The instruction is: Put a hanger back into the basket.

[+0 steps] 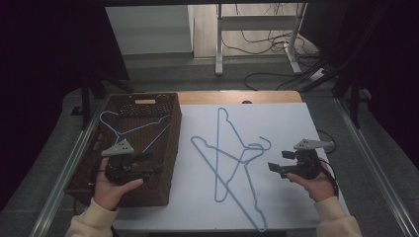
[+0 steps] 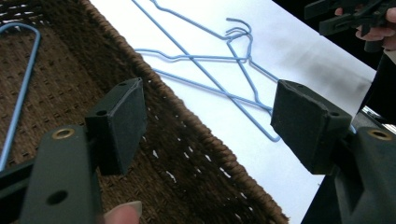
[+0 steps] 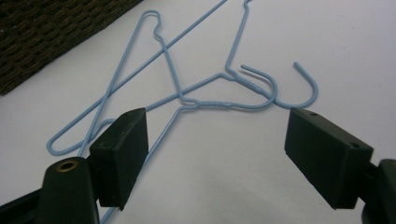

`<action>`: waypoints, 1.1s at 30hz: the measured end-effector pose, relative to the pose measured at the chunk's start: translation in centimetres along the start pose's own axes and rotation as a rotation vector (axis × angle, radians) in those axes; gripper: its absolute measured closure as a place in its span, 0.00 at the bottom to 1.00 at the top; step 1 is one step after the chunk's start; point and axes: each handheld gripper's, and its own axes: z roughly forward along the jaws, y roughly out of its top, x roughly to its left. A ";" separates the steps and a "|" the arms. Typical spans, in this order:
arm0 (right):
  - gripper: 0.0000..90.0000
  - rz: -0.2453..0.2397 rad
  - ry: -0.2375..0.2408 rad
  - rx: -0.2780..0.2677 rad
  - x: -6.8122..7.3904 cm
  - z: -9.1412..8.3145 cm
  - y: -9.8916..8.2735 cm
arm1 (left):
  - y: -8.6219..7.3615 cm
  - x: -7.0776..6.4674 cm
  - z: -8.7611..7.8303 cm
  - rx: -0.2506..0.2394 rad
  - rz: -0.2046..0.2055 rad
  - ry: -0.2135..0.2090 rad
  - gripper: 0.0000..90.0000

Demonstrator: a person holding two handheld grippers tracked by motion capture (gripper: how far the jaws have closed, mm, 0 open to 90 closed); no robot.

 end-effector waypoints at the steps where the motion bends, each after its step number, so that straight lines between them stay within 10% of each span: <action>1: 0.24 0.002 -0.003 0.004 0.0 0.1 0.0 | 0.0 -0.1 0.1 0.002 0.003 -0.001 0.30; 33: 0.46 0.077 -0.153 0.166 -1.2 6.1 2.7 | 0.0 -1.4 1.0 0.028 0.034 -0.026 0.30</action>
